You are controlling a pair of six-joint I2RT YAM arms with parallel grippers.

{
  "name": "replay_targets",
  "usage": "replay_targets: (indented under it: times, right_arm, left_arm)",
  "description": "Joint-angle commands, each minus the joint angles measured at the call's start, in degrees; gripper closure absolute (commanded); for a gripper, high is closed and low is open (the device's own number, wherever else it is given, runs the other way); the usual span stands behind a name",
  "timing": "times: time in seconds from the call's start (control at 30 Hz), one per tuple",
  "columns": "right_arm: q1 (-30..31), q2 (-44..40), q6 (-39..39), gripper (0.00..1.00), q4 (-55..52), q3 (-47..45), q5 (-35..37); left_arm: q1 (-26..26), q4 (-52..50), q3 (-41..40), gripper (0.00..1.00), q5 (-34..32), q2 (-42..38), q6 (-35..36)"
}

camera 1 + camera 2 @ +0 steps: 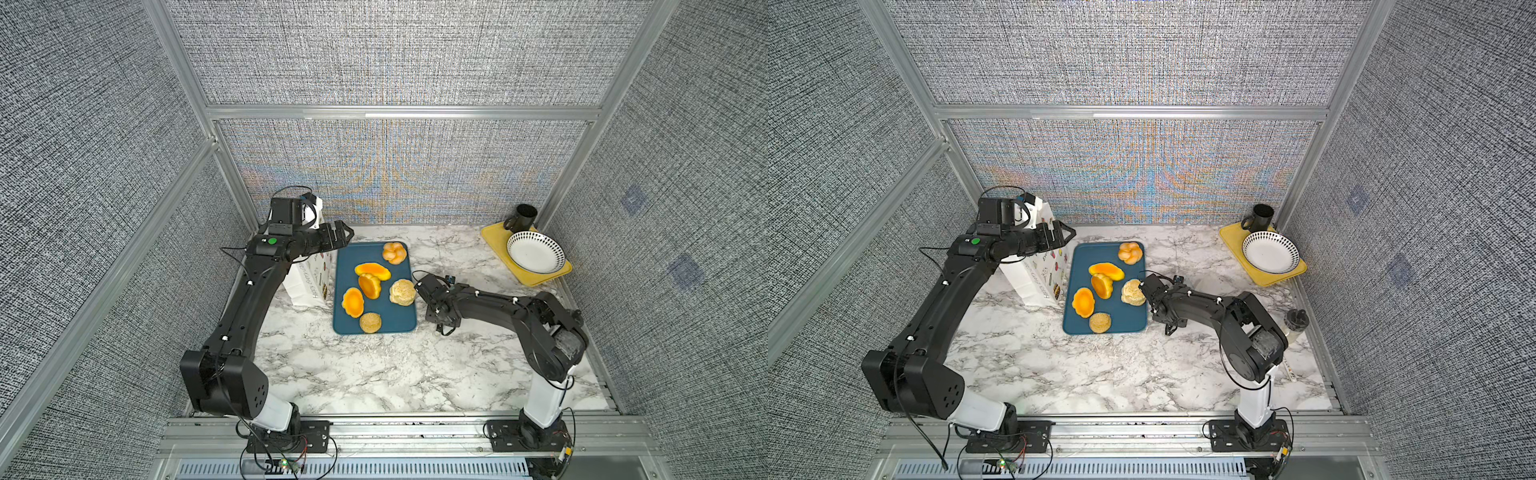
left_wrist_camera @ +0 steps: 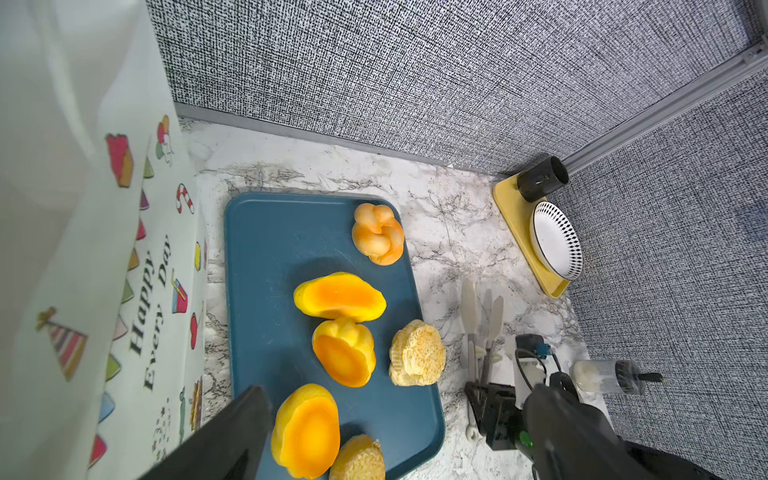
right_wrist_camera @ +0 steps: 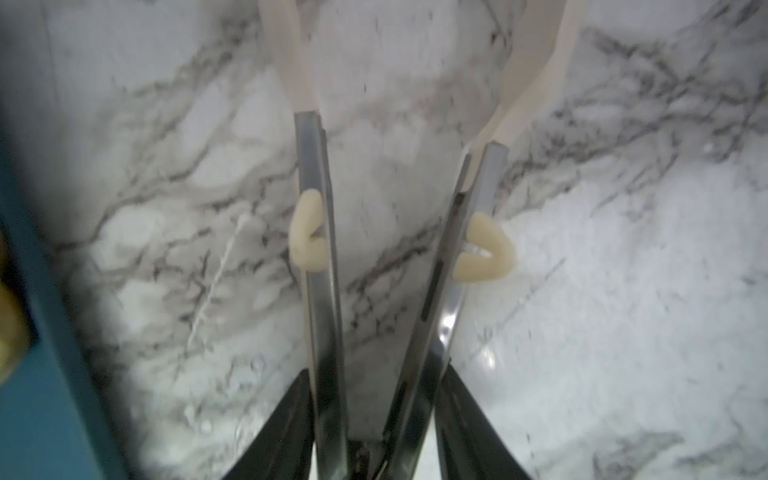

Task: Pack bread into a paper bag
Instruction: Pick up the clamp from the center of the board.

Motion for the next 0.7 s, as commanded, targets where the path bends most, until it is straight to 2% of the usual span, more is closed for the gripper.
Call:
replay_targets:
  times: [0.0,0.27,0.4,0.53,0.67]
  right_arm:
    - [-0.11,-2.88,-0.65,1.0,-7.09,0.75,-1.91]
    - [-2.22,-9.99,-9.23,1.0,-7.95,6.42,-2.37]
    - [-3.13,-11.33,-15.74,1.0,-4.47,9.68,-9.06]
    - [-3.59,-11.77,-21.28,1.0,-1.28,11.18,-19.72]
    - [-2.85,-11.41,-24.72,1.0,-2.11,11.03,-27.9]
  left_arm:
    - [0.09,1.6,0.41,0.0,0.18,-0.06,0.56]
    - [0.11,1.35,0.59,0.0,-0.07,-0.06,0.42]
    - [0.07,1.42,1.16,0.0,-0.49,0.47,0.42]
    - [0.03,1.3,1.71,0.0,-1.12,0.95,0.54]
    - [0.03,1.33,2.0,0.0,-1.73,1.42,0.58]
